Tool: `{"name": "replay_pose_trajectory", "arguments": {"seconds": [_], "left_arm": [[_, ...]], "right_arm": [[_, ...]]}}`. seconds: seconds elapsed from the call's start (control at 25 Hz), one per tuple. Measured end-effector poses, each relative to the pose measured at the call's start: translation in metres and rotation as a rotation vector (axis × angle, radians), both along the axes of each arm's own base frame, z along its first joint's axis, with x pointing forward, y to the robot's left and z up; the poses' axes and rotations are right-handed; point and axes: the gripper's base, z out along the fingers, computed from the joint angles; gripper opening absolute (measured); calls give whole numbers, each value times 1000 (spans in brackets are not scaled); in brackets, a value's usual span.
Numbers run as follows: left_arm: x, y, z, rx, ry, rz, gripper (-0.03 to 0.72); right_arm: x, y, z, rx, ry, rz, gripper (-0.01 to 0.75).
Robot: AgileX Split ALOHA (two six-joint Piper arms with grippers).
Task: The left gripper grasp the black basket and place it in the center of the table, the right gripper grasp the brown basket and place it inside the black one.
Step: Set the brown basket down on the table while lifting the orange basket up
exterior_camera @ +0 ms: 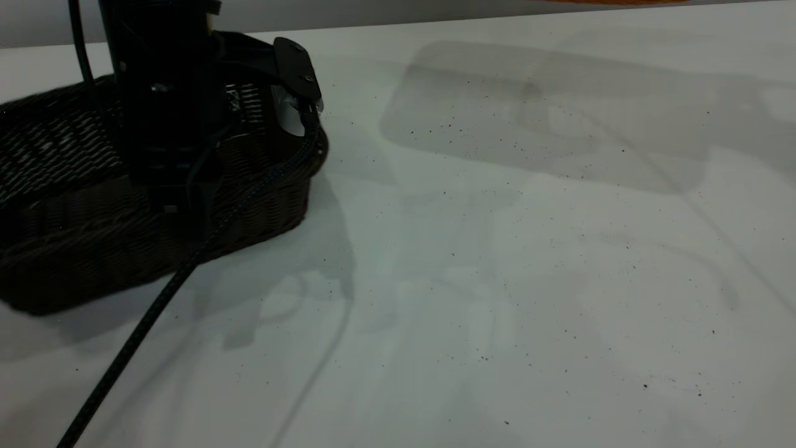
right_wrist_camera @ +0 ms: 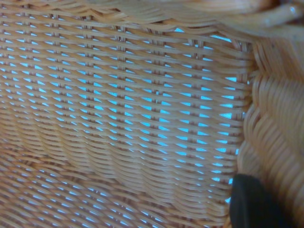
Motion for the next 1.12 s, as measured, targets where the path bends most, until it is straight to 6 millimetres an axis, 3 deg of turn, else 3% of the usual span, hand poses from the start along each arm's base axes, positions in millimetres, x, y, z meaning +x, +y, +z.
{"name": "replay_pose_trajectory", "arguments": {"seconds": [0.16, 0.64, 1.12], "left_arm": [[-6, -12, 0, -34, 21, -53, 209], [-49, -77, -1, -98, 26, -306, 209], [-94, -126, -2, -162, 5, -210, 200]], "right_arm": [[1, 0, 0, -1, -12, -4, 102], [1, 0, 1, 6, -12, -6, 102], [0, 1, 0, 9, 4, 1, 102]]}}
